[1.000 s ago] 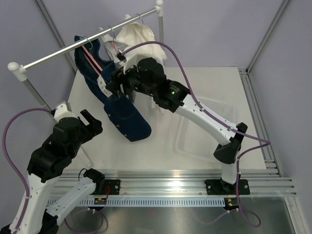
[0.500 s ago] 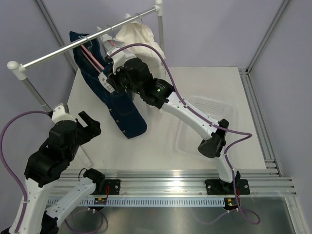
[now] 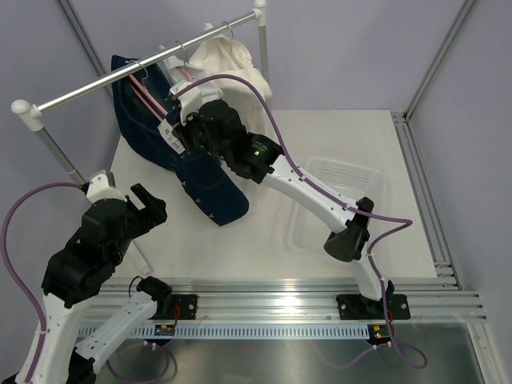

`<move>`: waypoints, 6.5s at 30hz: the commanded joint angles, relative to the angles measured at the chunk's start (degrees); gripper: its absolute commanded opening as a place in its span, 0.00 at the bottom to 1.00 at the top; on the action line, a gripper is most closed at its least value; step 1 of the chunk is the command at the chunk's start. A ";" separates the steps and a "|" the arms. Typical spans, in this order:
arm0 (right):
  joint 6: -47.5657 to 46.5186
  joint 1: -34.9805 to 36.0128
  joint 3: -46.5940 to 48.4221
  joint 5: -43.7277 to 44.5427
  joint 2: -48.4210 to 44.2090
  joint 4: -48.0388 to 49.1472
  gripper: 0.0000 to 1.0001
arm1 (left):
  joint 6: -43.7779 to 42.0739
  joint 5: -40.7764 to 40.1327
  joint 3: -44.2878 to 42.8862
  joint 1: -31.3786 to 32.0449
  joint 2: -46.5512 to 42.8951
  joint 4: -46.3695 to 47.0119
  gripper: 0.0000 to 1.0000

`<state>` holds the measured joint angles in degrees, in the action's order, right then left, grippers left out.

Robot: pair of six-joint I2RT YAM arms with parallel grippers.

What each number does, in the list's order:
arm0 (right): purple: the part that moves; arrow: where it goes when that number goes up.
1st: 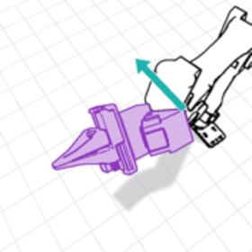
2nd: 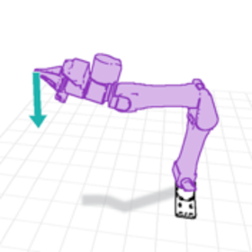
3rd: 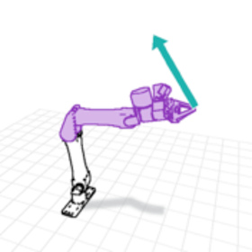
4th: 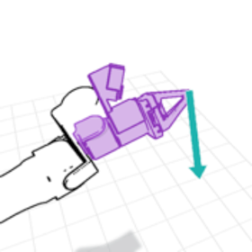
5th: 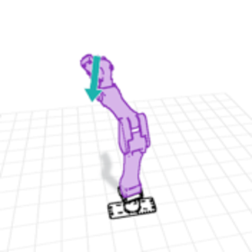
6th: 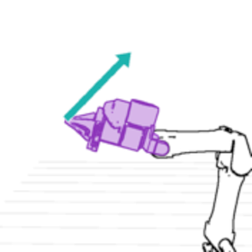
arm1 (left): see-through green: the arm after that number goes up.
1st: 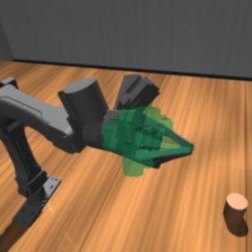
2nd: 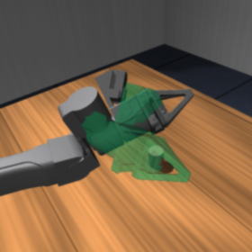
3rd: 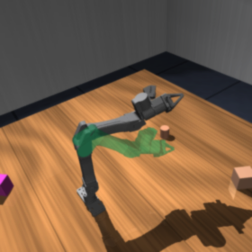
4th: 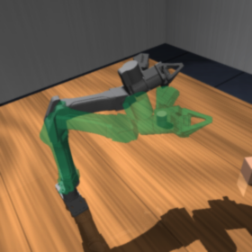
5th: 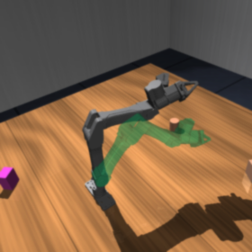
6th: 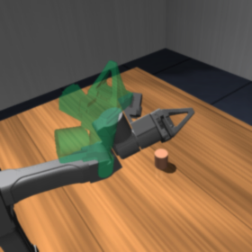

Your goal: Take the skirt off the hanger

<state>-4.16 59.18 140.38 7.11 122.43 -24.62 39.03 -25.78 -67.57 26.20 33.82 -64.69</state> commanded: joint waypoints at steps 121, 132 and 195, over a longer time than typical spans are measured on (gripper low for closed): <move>32.46 4.90 -56.97 -21.35 -51.15 21.19 0.00 | -10.81 30.35 -8.19 0.17 9.68 18.81 0.00; 30.97 4.90 -55.92 -17.05 -51.68 13.56 0.06 | -11.95 28.24 -14.69 0.26 11.79 15.47 0.00; 33.95 4.81 -74.54 14.24 -87.79 -9.83 0.00 | -14.07 25.25 -18.83 0.35 12.67 17.31 0.00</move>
<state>25.85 64.18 65.82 13.43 39.97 -33.52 27.40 3.66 -87.11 27.29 47.64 -51.03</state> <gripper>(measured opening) 0.033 0.020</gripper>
